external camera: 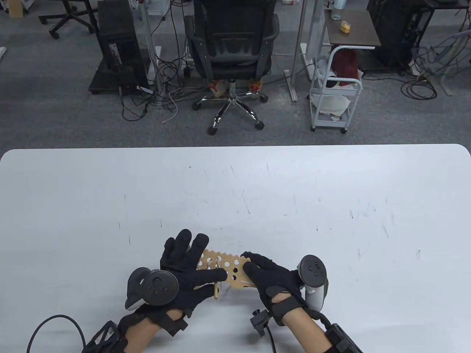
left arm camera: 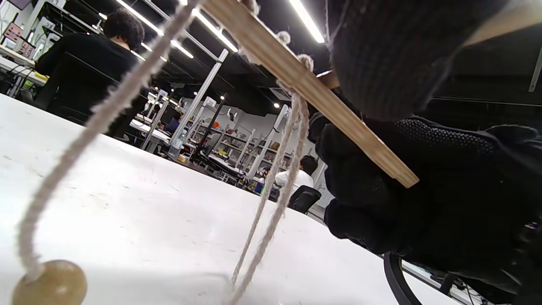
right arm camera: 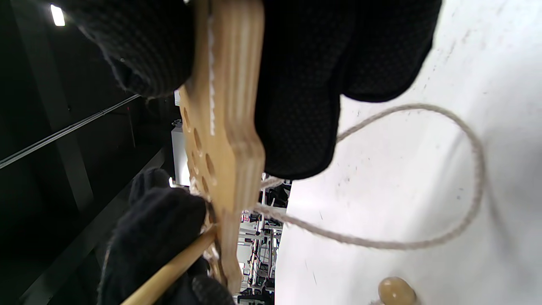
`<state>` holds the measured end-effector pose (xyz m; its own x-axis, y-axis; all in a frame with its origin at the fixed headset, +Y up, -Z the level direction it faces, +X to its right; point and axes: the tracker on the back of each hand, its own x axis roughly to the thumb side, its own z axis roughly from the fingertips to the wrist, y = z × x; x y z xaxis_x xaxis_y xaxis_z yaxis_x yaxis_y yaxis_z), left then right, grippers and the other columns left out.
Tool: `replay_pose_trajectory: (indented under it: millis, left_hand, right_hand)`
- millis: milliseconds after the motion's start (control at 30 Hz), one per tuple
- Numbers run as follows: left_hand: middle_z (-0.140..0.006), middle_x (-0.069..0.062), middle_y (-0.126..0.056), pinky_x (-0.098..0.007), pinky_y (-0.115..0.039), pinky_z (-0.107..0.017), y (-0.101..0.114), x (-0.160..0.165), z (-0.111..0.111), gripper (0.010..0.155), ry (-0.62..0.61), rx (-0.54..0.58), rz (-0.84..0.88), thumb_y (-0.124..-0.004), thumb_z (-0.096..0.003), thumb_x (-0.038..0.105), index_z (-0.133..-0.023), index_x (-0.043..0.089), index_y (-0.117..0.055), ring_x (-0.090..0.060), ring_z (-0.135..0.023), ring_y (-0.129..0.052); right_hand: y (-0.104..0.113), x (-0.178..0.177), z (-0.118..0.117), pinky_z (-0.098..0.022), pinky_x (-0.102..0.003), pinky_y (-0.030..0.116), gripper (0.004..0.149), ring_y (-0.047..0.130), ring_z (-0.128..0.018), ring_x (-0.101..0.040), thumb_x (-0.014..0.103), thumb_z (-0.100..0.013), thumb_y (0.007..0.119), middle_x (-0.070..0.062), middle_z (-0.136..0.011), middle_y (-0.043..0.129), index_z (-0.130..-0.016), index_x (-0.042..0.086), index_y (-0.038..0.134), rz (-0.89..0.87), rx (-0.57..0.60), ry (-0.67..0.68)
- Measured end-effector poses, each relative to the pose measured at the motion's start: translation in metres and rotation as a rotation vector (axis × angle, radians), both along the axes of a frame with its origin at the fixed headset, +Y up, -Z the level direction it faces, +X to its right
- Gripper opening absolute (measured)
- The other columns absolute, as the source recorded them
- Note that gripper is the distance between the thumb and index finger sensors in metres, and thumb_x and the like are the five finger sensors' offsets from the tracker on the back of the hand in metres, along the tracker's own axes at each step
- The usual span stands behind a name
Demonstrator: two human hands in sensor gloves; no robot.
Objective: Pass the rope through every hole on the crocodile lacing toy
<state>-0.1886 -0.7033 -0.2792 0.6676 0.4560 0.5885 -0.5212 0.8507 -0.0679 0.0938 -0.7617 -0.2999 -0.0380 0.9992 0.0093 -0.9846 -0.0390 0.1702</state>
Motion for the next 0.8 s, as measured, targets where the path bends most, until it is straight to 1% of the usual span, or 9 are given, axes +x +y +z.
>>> replay_pose_trajectory:
  millis: [67,333,467,800]
  left_hand:
    - [-0.12,0.011,-0.025,-0.061,-0.01,-0.078,-0.001,0.0,-0.001,0.044,-0.003,-0.006,0.007,-0.094,-0.0384,0.049,-0.081,0.058,-0.089,-0.033,-0.112,-0.007]
    - [-0.12,0.006,-0.034,-0.061,-0.012,-0.078,-0.001,-0.006,-0.003,0.043,0.008,-0.01,0.086,-0.091,-0.0401,0.048,-0.083,0.056,-0.089,-0.034,-0.113,-0.014]
    - [-0.12,0.004,-0.035,-0.062,-0.013,-0.078,-0.002,-0.012,-0.007,0.043,0.007,-0.068,0.159,-0.09,-0.0403,0.048,-0.083,0.055,-0.088,-0.035,-0.113,-0.015]
    - [-0.12,0.002,-0.039,-0.062,-0.015,-0.078,-0.001,-0.034,-0.018,0.044,0.094,-0.061,0.194,-0.089,-0.0408,0.048,-0.084,0.054,-0.088,-0.036,-0.113,-0.02]
  right_hand:
    - [-0.001,0.0,-0.001,-0.047,-0.047,0.082,0.048,0.108,-0.051,-0.025,0.038,-0.045,0.083,-0.006,-0.066,0.104,-0.085,0.012,0.08,0.019,0.003,0.015]
    - [0.001,0.002,-0.002,-0.047,-0.047,0.082,0.048,0.108,-0.052,-0.025,0.038,-0.045,0.083,-0.006,-0.067,0.104,-0.086,0.012,0.08,0.024,0.008,-0.004]
    - [0.001,0.005,-0.003,-0.047,-0.047,0.081,0.048,0.108,-0.052,-0.025,0.038,-0.045,0.083,-0.006,-0.067,0.104,-0.086,0.012,0.08,0.033,0.014,-0.025]
    - [0.003,0.014,-0.006,-0.048,-0.047,0.081,0.048,0.107,-0.054,-0.026,0.038,-0.045,0.083,-0.006,-0.068,0.103,-0.087,0.014,0.08,0.051,0.037,-0.073]
